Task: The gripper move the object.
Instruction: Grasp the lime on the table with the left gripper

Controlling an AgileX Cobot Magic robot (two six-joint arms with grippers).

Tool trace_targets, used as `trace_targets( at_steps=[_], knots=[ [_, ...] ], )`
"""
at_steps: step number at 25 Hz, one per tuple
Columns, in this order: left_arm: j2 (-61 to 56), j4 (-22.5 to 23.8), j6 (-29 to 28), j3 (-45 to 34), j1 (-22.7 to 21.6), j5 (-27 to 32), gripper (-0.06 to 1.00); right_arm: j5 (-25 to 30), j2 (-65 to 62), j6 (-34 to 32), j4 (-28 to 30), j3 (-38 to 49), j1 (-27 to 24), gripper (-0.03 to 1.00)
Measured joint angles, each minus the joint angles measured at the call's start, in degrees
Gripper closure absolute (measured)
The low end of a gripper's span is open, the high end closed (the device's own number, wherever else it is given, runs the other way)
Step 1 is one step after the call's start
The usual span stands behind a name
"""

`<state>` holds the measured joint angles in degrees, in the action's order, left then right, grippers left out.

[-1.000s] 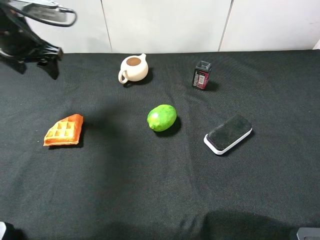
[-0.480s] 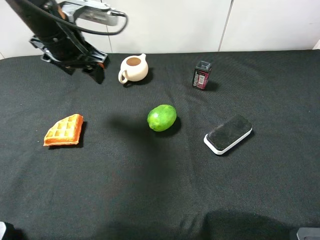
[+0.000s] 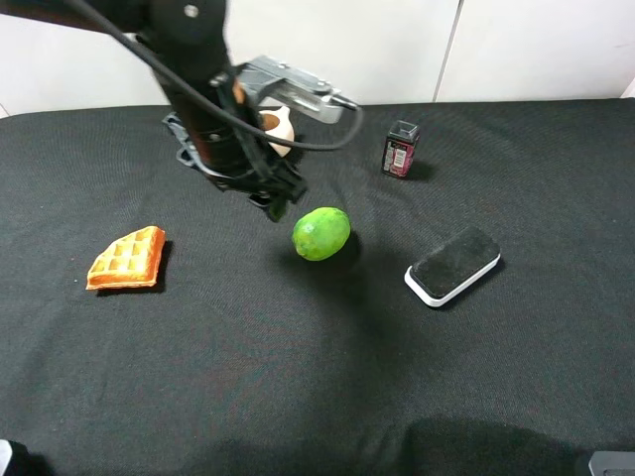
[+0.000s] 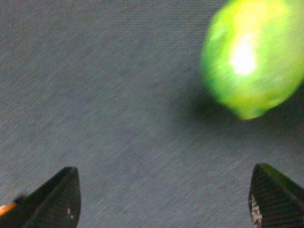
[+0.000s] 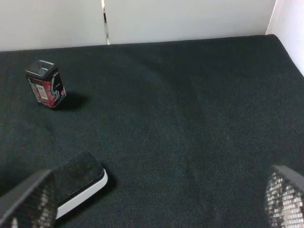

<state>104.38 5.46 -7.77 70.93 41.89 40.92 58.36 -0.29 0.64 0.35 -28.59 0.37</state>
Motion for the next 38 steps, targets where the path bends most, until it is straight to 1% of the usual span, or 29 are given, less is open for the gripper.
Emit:
trace_targets(
  at_steps=[4, 10, 16, 25, 38],
  knots=[
    [2.6, 0.0, -0.8, 4.7, 3.3, 0.5, 0.23, 0.0, 0.0, 0.0, 0.0, 0.0, 0.0, 0.31],
    [6.9, -0.3, -1.8, 10.0, 6.5, 1.0, 0.23, 0.0, 0.0, 0.0, 0.0, 0.0, 0.0, 0.31],
    [8.9, -1.0, -1.9, 11.3, 6.8, 2.3, 0.23, 0.0, 0.0, 0.0, 0.0, 0.0, 0.0, 0.31],
    [11.0, -1.0, -2.1, 11.4, 6.8, 2.3, 0.23, 0.0, 0.0, 0.0, 0.0, 0.0, 0.0, 0.31],
    [11.0, -1.0, -2.1, 11.4, 6.8, 2.2, 0.23, 0.0, 0.0, 0.0, 0.0, 0.0, 0.0, 0.31]
  ],
)
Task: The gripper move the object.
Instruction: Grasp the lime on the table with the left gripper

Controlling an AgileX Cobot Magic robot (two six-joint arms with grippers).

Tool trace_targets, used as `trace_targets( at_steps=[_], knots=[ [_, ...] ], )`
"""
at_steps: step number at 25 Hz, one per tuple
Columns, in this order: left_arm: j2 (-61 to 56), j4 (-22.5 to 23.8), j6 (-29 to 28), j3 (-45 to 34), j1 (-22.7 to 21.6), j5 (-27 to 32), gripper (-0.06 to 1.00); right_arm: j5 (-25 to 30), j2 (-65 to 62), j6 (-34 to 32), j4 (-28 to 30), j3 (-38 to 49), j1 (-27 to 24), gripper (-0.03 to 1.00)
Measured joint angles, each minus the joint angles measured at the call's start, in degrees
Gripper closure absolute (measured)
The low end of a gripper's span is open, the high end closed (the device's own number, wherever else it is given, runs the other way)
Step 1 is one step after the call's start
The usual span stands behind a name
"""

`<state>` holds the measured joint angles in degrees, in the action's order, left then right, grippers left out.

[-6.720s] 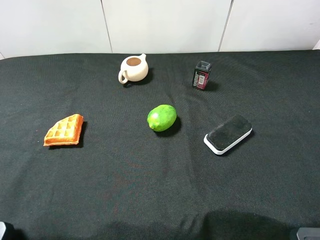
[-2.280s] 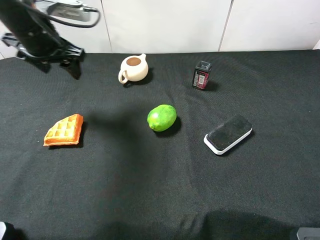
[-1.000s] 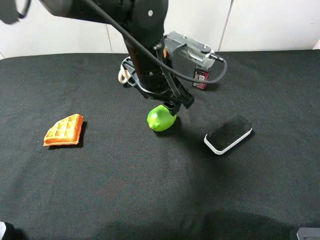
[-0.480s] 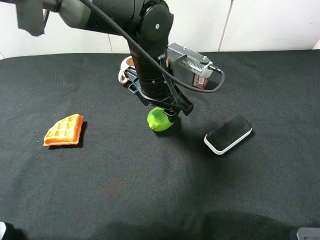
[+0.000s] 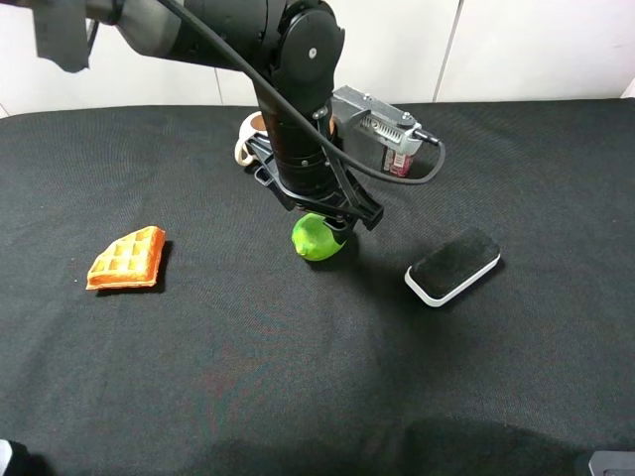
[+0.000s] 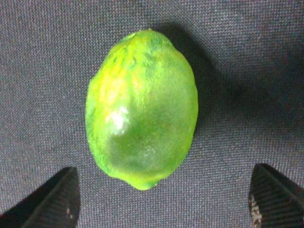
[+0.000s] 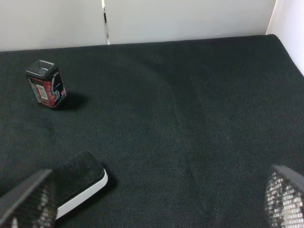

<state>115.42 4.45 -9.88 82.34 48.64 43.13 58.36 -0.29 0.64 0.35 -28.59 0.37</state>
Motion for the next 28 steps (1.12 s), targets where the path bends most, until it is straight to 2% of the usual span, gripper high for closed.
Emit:
trace_targets(
  at_steps=[11, 19, 28],
  knots=[
    [0.0, 1.4, 0.0, 0.0, -0.1, -1.8, 0.23, 0.0, 0.0, 0.0, 0.0, 0.0, 0.0, 0.31],
    [0.0, 5.1, -2.6, 0.0, -0.1, -2.5, 0.23, 0.0, 0.0, 0.0, 0.0, 0.0, 0.0, 0.31],
    [1.0, 5.1, -2.8, 0.0, -0.1, -3.0, 0.23, 0.0, 0.0, 0.0, 0.0, 0.0, 0.0, 0.31]
  ],
)
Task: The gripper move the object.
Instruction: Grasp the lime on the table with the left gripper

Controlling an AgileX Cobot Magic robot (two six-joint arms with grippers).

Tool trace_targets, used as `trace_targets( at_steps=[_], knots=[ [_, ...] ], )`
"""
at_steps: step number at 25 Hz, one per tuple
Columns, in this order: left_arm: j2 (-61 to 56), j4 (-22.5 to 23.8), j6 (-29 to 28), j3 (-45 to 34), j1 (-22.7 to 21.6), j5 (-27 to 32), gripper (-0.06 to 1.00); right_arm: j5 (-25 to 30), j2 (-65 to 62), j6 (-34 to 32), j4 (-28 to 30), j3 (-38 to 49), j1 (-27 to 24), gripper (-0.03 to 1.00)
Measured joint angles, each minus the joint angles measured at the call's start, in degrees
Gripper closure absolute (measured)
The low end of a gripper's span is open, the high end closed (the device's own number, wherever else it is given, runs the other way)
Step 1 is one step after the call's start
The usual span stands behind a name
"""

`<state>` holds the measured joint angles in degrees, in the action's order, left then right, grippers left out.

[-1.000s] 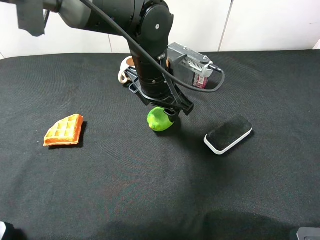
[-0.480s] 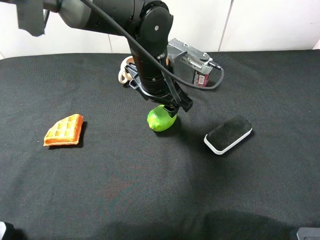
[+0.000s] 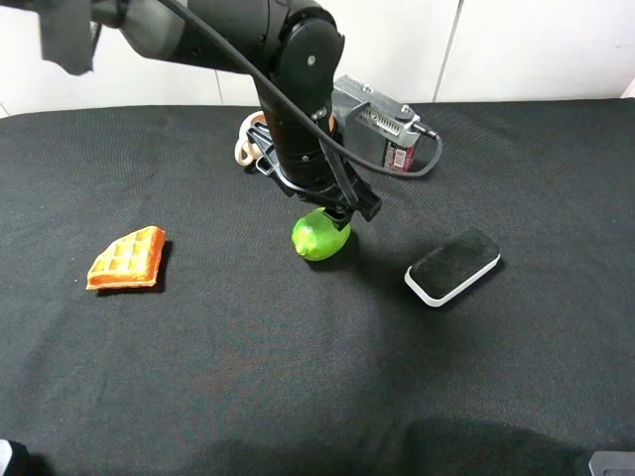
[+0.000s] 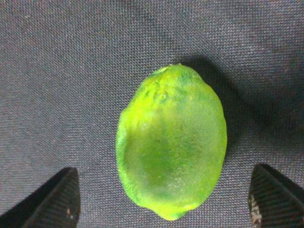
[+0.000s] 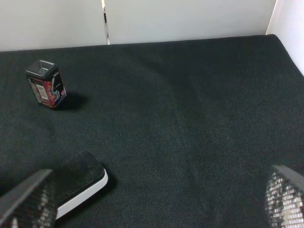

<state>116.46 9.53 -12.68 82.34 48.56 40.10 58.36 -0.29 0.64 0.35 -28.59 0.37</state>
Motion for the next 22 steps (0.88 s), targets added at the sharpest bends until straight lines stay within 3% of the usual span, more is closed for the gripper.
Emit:
trace_targets(
  at_steps=[22],
  knots=[
    [6.4, -2.3, 0.0, 0.0, 0.0, -3.9, 0.23, 0.0, 0.0, 0.0, 0.0, 0.0, 0.0, 0.31]
  ],
)
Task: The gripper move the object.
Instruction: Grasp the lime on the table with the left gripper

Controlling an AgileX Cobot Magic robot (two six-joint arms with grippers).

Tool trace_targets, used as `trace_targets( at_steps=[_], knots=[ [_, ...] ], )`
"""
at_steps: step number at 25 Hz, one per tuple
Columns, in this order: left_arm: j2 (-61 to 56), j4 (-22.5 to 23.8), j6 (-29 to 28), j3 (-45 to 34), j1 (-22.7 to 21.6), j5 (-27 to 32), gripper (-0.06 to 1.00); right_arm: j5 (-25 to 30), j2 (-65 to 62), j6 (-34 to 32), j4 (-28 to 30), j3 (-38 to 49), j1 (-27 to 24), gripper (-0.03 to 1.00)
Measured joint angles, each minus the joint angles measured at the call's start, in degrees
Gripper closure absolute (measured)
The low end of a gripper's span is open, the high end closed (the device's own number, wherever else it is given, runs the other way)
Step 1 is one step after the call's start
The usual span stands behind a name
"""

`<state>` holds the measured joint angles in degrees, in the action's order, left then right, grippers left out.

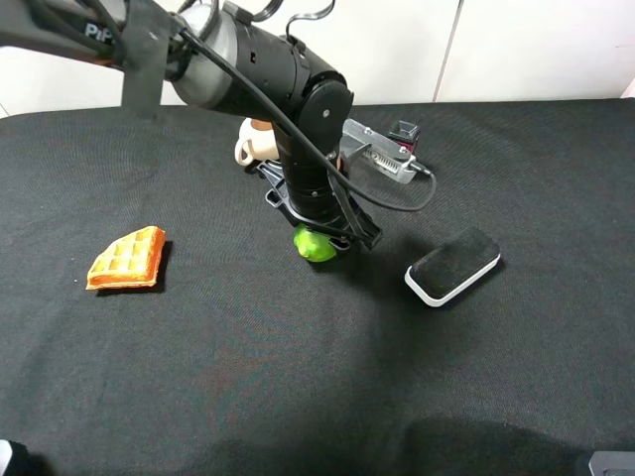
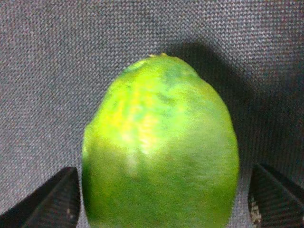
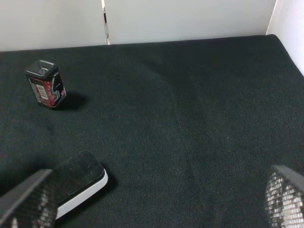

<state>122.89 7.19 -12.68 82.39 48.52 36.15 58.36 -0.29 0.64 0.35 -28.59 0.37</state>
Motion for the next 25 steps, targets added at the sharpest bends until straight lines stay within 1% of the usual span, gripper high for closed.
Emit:
trace_targets(
  at_steps=[8, 25],
  knots=[
    [0.6, 0.0, 0.0, 0.0, -0.1, -1.7, 0.23, 0.0, 0.0, 0.0, 0.0, 0.0, 0.0, 0.31],
    [1.9, -0.5, 0.0, 0.0, -1.1, -2.1, 0.23, 0.0, 0.0, 0.0, 0.0, 0.0, 0.0, 0.31]
  ],
)
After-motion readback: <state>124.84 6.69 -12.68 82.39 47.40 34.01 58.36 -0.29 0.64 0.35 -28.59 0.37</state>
